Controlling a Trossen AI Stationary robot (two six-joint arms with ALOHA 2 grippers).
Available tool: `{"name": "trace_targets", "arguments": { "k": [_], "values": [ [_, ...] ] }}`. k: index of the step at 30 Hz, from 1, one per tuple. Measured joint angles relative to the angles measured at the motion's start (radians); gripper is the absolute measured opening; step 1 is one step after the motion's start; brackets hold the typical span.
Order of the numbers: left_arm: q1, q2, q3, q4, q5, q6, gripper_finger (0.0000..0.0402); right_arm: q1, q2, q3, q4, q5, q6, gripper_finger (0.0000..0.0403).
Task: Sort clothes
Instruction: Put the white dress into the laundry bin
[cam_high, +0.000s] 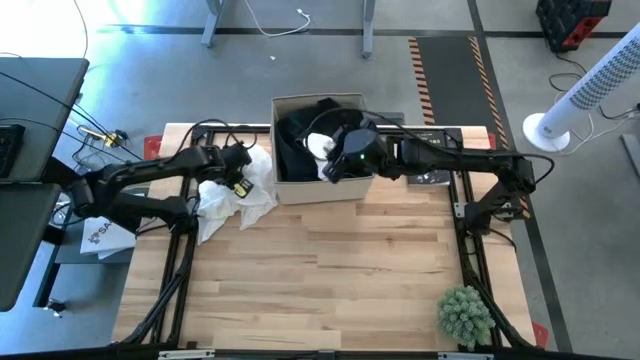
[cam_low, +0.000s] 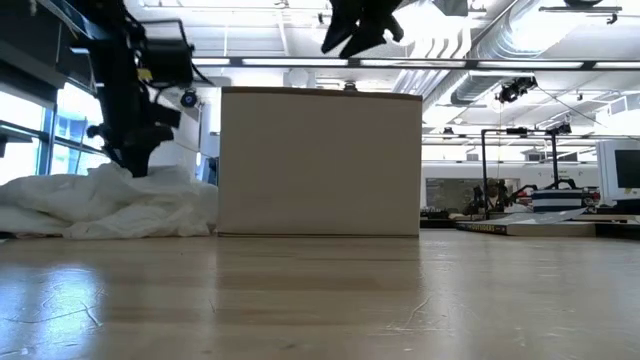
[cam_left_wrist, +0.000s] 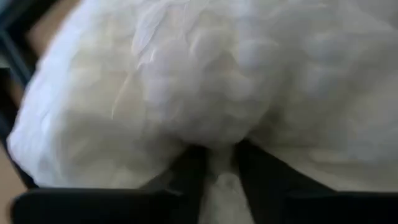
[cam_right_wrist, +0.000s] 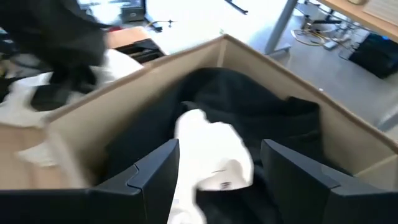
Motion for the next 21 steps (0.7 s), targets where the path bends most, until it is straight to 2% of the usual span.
{"name": "trace_targets", "arguments": {
  "k": [3, 4, 8, 11, 16, 21],
  "values": [
    [0.011, 0.038, 0.000, 0.002, 0.018, 0.014, 0.0026, 0.044, 0.000, 0.000, -0.007, 0.000, 0.001, 0.0224],
    [0.009, 0.038, 0.000, 0.002, 0.019, 0.015, 0.0014, 0.061, 0.000, 0.000, -0.008, 0.000, 0.004, 0.0224],
    [-0.023, -0.031, 0.015, -0.012, 0.028, 0.023, 0.0005, 0.146, 0.000, 0.000, -0.033, 0.014, 0.064, 0.0224],
    [-0.061, -0.125, 0.088, -0.028, 0.032, 0.040, 0.0004, 0.235, 0.000, 0.000, -0.062, 0.095, 0.115, 0.0224],
    [-0.110, -0.228, 0.353, -0.068, -0.042, 0.095, 0.0002, 0.399, 0.000, 0.000, -0.111, 0.321, 0.189, 0.0224],
    [-0.115, -0.150, 0.704, -0.007, -0.049, 0.289, 0.0001, 0.529, 0.000, 0.000, -0.117, 0.489, 0.191, 0.0224]
  ]
}}
